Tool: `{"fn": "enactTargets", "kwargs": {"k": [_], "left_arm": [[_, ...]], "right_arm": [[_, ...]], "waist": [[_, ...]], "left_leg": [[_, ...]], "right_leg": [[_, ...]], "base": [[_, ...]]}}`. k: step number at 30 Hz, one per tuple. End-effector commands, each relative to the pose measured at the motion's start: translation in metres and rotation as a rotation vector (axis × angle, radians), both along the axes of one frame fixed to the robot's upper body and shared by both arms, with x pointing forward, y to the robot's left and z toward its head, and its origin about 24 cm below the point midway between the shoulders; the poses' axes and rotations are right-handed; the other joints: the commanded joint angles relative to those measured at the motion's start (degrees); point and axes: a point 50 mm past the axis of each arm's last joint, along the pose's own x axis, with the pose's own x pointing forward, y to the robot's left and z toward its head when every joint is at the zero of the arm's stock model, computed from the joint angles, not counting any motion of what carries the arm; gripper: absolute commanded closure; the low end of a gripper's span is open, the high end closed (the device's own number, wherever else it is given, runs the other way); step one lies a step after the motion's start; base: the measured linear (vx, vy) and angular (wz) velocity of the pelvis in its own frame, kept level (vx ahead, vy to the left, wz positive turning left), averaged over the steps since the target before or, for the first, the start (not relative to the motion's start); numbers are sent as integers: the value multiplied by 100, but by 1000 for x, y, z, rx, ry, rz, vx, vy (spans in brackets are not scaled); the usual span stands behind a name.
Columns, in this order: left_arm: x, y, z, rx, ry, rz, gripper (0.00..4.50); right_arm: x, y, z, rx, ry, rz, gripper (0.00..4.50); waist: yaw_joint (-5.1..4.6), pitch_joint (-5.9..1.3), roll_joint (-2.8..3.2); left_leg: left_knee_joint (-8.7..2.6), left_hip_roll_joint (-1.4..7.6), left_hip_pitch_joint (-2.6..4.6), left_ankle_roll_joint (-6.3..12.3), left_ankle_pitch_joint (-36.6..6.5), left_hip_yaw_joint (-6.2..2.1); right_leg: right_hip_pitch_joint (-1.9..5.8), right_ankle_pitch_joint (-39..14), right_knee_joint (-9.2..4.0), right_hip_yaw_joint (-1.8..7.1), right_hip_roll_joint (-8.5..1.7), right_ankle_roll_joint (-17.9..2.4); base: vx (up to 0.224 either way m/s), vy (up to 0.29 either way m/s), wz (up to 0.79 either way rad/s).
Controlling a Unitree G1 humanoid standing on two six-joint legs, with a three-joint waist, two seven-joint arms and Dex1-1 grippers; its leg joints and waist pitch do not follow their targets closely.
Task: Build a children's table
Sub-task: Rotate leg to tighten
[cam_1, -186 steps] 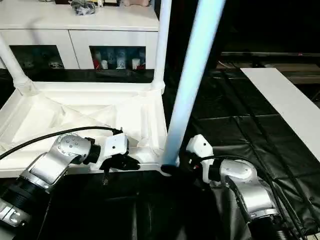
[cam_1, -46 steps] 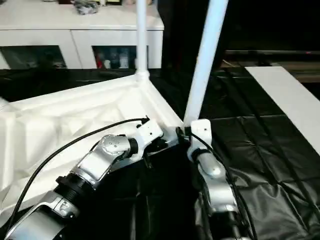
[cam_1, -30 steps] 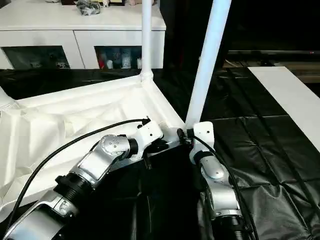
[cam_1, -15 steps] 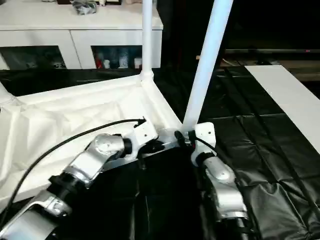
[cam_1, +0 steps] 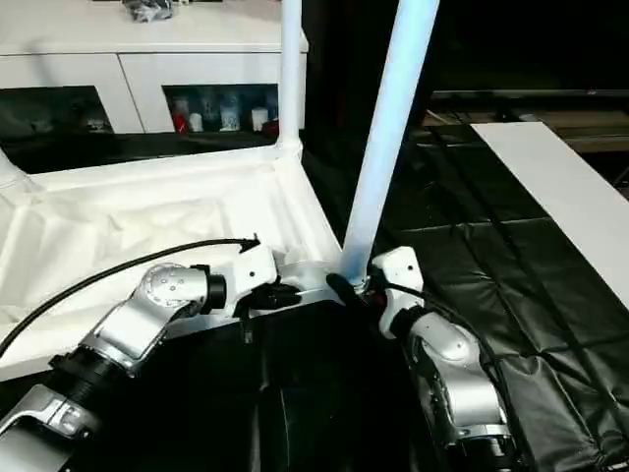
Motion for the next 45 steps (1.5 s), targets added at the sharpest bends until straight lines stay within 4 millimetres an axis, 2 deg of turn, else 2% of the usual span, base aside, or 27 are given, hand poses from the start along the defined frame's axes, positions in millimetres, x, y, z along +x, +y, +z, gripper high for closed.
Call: {"fn": "enactTargets", "kwargs": {"k": [1, 6, 10, 11, 15, 22, 27, 30, 31, 35, 38, 40, 43, 45], "left_arm": [[1, 11, -9, 48, 28, 50, 450], [-5, 13, -8, 32, 53, 4, 450], [-8, 20, -8, 38, 65, -22, 450], [-8, 22, -8, 43, 65, -21, 450], [-8, 26, -7, 55, 71, -28, 450], [-7, 26, -7, 58, 65, -10, 450], [-5, 24, -8, 52, 59, 16, 450], [-5, 23, -8, 52, 60, 10, 450], [-4, 23, -7, 52, 60, 9, 450], [-4, 23, -7, 57, 58, 7, 450], [-4, 24, -6, 58, 57, 7, 450], [-3, 24, -6, 59, 56, 9, 450], [-3, 24, -6, 60, 56, 10, 450], [-3, 25, -6, 62, 55, 11, 450]], "right_arm": [[-7, 28, 18, 139, -63, 202, 191], [-12, 25, 20, 174, -73, 242, 191], [-18, 16, 22, 176, -73, 299, 198], [-20, 13, 22, 168, -70, 319, 222], [-20, 5, 21, 119, -74, 349, 244], [-17, 6, 19, 62, -111, 310, 258], [-22, 9, 12, 33, -93, 329, 258], [-21, 7, 11, 40, -88, 320, 258], [-21, 6, 12, 44, -86, 319, 206], [-21, 6, 11, 61, -79, 335, 193], [-22, 6, 10, 65, -70, 345, 150], [-22, 6, 10, 65, -68, 345, 145], [-22, 4, 9, 55, -66, 341, 108], [-21, 4, 8, 38, -58, 340, 98]], "waist": [[16, -279, -36], [15, -277, -29], [24, -277, -29], [22, -262, -31], [30, -264, -28], [25, -282, -57], [30, -264, -50], [41, -276, -39], [42, -277, -21], [37, -275, -36], [43, -281, -40], [46, -281, -36], [44, -275, -42], [40, -273, -48]], "left_leg": [[-463, 372, 2, 342, -973, -165], [-463, 371, 8, 333, -971, -163], [-465, 383, -6, 424, -956, -171], [-464, 380, -1, 419, -990, -166], [-456, 368, 10, 341, -1051, -161], [-440, 363, 0, 386, -872, -158], [-450, 364, 13, 361, -1031, -163], [-447, 364, 16, 354, -984, -164], [-447, 362, 12, 365, -955, -168], [-448, 363, 12, 378, -1016, -165], [-445, 363, 17, 362, -1013, -166], [-445, 364, 12, 372, -980, -167], [-446, 363, 13, 377, -1014, -168], [-450, 364, 9, 361, -1045, -170]], "right_leg": [[271, -1017, -414, 334, -411, -1330], [269, -1011, -413, 333, -407, -1331], [285, -914, -396, 331, -403, -1336], [272, -1023, -413, 332, -402, -1323], [272, -1210, -430, 339, -406, -1308], [277, -982, -396, 328, -404, -1360], [265, -1359, -437, 333, -405, -1272], [268, -1272, -427, 333, -400, -1259], [271, -1180, -414, 332, -394, -1281], [275, -1179, -419, 329, -396, -1318], [277, -1212, -421, 331, -400, -1301], [279, -1163, -414, 331, -399, -1311], [278, -1279, -427, 329, -404, -1289], [276, -1334, -431, 327, -400, -1263]], "base": [[0, 0, 0], [0, 0, 0], [0, 0, 0], [0, 0, 0], [0, 0, 0], [0, 0, 0], [0, 0, 0], [0, 0, 0], [0, 0, 0], [0, 0, 0], [0, 0, 0], [0, 0, 0], [0, 0, 0], [0, 0, 0]]}}
